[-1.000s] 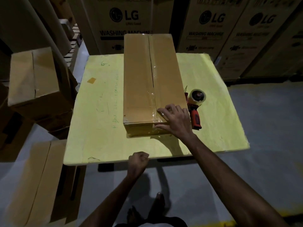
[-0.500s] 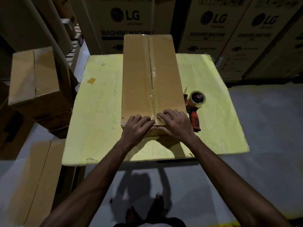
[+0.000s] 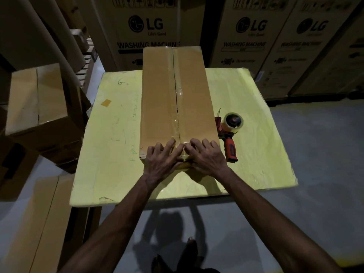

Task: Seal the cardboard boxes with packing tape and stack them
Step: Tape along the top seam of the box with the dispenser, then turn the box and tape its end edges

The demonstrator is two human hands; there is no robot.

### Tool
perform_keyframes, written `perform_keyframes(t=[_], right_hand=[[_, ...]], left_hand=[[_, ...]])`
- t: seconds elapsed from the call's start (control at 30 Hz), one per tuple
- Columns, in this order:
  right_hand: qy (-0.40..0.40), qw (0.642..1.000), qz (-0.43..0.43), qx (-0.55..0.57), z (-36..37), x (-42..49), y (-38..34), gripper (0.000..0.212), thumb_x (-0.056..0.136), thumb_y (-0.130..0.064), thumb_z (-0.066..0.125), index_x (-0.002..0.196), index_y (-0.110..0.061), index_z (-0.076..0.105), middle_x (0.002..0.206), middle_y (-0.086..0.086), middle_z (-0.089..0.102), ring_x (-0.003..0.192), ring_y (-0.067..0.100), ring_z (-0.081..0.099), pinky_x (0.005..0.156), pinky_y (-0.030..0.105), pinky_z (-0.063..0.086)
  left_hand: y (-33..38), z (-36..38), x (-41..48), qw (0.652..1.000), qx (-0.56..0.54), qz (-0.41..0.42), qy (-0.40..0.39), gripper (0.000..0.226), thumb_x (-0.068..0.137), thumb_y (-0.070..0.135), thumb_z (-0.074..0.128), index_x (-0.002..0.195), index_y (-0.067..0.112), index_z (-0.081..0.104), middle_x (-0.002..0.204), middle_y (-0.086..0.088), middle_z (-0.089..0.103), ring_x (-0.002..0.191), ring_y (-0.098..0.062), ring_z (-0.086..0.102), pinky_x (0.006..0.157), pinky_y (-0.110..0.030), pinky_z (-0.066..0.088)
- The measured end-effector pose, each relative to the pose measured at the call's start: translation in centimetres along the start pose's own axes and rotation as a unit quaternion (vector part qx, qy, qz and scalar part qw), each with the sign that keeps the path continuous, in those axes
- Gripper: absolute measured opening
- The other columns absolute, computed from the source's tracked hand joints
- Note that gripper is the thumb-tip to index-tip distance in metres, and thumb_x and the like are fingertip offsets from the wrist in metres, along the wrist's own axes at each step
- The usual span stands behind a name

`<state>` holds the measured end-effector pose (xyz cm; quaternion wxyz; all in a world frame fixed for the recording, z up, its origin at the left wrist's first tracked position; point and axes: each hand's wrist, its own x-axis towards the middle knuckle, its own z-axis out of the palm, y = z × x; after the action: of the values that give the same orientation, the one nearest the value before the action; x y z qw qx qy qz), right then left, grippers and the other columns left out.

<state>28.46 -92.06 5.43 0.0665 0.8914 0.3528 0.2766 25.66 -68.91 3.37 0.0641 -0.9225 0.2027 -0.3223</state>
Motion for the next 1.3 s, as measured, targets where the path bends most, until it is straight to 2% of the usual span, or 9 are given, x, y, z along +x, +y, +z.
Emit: perform_keyframes(t=[0.3,0.37,0.43,0.53,0.67,0.87,1.03,1.17,1.3], right_hand=[[0.047,0.991,0.061,0.11,-0.3,-1.9,0.8,0.072,0.082,-0.063,0.073,0.133,-0.018,0.05,0.132,0.008,0.053,0.097,0.027,0.055,0.08,0.038,0.04],[0.127,0.942,0.218,0.221,-0.9,-3.0,1.7,0.067,0.083,-0.059,0.071,0.129,-0.014,0.057,0.13,0.009,0.058,0.113,0.023,0.054,0.091,0.036,0.038],[0.193,0.82,0.477,0.25,-0.7,-3.6,3.6,0.058,0.091,-0.054,0.061,0.129,-0.01,0.056,0.129,0.01,0.058,0.118,0.023,0.053,0.095,0.037,0.04],[-0.004,0.653,0.707,0.272,2.3,-4.8,8.0,0.066,0.09,-0.059,0.062,0.133,-0.01,0.049,0.134,0.015,0.058,0.123,0.037,0.054,0.096,0.047,0.047],[-0.261,0.625,0.638,0.367,6.3,-5.0,10.2,0.077,0.084,-0.061,0.074,0.134,-0.007,0.05,0.133,0.018,0.06,0.121,0.038,0.058,0.095,0.045,0.051],[-0.25,0.604,0.663,0.366,8.2,-3.0,9.6,0.053,0.094,-0.041,0.067,0.13,-0.003,0.057,0.13,0.022,0.062,0.12,0.041,0.058,0.09,0.041,0.047],[-0.127,0.483,0.715,0.489,5.4,-2.3,10.0,0.032,0.079,-0.041,0.063,0.085,-0.011,0.074,0.075,0.007,0.076,0.07,0.027,0.07,0.07,0.038,0.056],[-0.07,0.535,0.687,0.486,1.8,-4.7,10.8,0.029,0.087,-0.043,0.063,0.09,-0.015,0.069,0.072,0.01,0.071,0.06,0.026,0.064,0.059,0.036,0.048],[-0.01,0.602,0.629,0.491,-3.6,-6.3,11.2,0.023,0.09,-0.051,0.066,0.096,-0.029,0.062,0.082,0.008,0.065,0.068,0.025,0.059,0.057,0.036,0.048]], left_hand=[[0.4,-0.7,0.3,0.998,-0.039,0.025,-0.029,0.071,0.094,0.054,0.066,0.153,0.028,0.037,0.143,-0.012,0.041,0.086,-0.028,0.039,0.064,-0.036,0.04],[0.2,-1.0,0.3,0.997,-0.056,0.017,-0.043,0.082,0.085,0.049,0.078,0.153,0.029,0.037,0.144,-0.013,0.042,0.086,-0.028,0.039,0.064,-0.037,0.041],[0.0,-1.5,0.5,0.995,-0.078,-0.006,-0.065,0.095,0.076,0.047,0.088,0.153,0.029,0.036,0.145,-0.014,0.041,0.087,-0.029,0.039,0.065,-0.038,0.044],[-0.1,-2.6,0.7,0.992,-0.093,-0.018,-0.088,0.105,0.068,0.057,0.091,0.154,0.03,0.036,0.148,-0.014,0.041,0.092,-0.029,0.043,0.07,-0.039,0.045],[1.1,-4.5,0.5,0.98,-0.167,-0.082,-0.074,0.095,0.074,0.071,0.08,0.15,0.027,0.043,0.144,-0.01,0.052,0.101,-0.027,0.054,0.078,-0.04,0.046],[3.1,-6.8,0.6,0.96,-0.251,-0.128,-0.009,0.059,0.087,0.037,0.083,0.137,0.021,0.055,0.131,-0.007,0.059,0.1,-0.027,0.06,0.078,-0.041,0.049],[3.3,-8.8,2.2,0.925,-0.336,-0.177,0.02,0.025,0.093,0.02,0.077,0.115,0.012,0.071,0.112,-0.002,0.067,0.097,-0.021,0.064,0.08,-0.037,0.053],[3.3,-10.8,4.5,0.862,-0.429,-0.27,0.002,0.005,0.093,0.016,0.077,0.096,0.018,0.074,0.091,0.011,0.071,0.076,-0.006,0.062,0.067,-0.024,0.049],[3.7,-13.3,7.7,0.736,-0.551,-0.389,-0.049,0.004,0.094,0.017,0.076,0.094,0.015,0.079,0.085,0.005,0.076,0.067,-0.002,0.066,0.063,-0.014,0.049]])
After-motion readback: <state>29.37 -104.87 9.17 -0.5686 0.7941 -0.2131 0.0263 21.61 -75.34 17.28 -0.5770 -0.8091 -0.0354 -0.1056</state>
